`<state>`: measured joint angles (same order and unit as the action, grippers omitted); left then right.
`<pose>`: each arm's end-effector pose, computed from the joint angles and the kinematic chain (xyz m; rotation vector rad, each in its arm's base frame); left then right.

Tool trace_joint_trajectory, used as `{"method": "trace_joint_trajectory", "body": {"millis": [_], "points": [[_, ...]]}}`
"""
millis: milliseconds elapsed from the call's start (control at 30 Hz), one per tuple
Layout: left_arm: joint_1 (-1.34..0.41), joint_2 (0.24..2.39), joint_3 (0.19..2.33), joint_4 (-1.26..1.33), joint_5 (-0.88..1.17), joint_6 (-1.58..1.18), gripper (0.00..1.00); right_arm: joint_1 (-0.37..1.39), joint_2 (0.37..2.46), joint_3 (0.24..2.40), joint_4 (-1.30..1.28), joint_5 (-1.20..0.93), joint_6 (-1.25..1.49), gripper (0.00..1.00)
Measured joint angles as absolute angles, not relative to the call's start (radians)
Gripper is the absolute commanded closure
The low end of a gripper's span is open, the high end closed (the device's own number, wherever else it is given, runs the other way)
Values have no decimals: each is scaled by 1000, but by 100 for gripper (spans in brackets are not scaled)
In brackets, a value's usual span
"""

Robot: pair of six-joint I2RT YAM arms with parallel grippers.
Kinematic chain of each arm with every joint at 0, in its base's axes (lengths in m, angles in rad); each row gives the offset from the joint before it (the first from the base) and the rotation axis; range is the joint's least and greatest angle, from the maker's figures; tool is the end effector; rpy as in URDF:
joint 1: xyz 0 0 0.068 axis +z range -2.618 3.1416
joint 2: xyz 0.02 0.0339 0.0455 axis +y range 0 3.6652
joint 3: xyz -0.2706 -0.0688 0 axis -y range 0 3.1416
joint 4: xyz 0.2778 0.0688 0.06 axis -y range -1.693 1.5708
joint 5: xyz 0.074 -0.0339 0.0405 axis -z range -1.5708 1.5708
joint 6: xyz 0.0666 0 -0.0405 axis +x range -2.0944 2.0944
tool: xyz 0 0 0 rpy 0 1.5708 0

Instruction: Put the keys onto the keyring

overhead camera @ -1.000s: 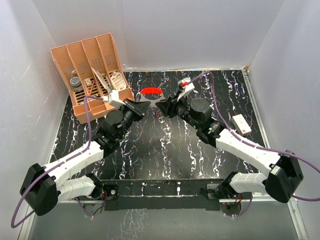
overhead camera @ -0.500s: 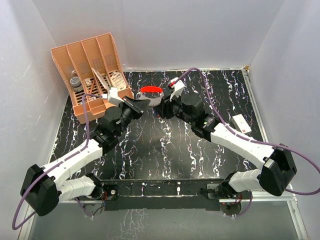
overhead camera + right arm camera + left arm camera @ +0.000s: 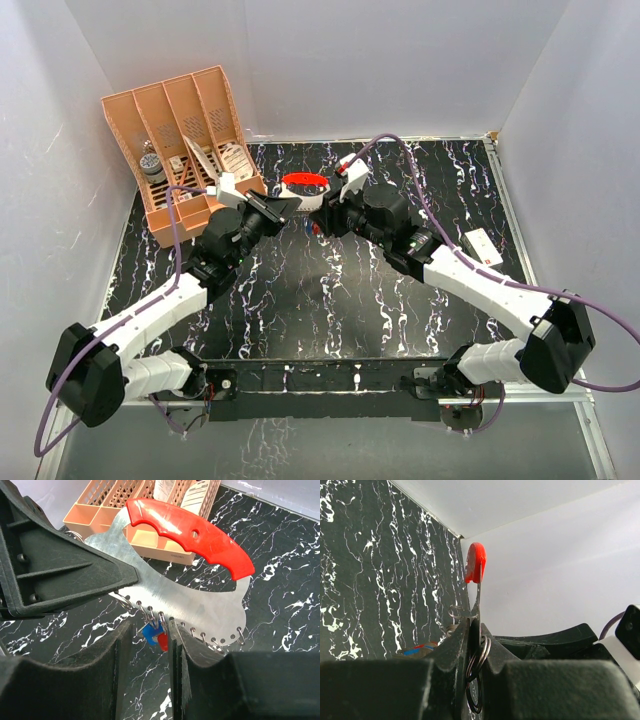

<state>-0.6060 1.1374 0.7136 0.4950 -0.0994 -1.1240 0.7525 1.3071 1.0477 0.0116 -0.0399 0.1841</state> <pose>0.2702 -0.1792 0.3095 -0.5066 1.5688 -1.2923 0.2680 0.2546 0.3270 -0.5536 1.7912 0.6921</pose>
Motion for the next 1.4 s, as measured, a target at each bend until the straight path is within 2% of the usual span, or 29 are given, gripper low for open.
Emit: {"method": "trace_joint_trajectory", "body": {"millis": [267, 1133, 1233, 1400], "points": [[-583, 1154, 714, 497, -50, -1157, 100, 752, 1307, 1085, -17, -31, 136, 76], [-571, 1171, 715, 492, -14, -1168, 100, 752, 1390, 1138, -79, -56, 83, 74], [-571, 1171, 715, 492, -14, -1168, 100, 752, 1391, 1138, -79, -57, 83, 78], [-571, 1172, 715, 491, -15, -1166, 100, 752, 1395, 1138, -78, -59, 81, 93]]}}
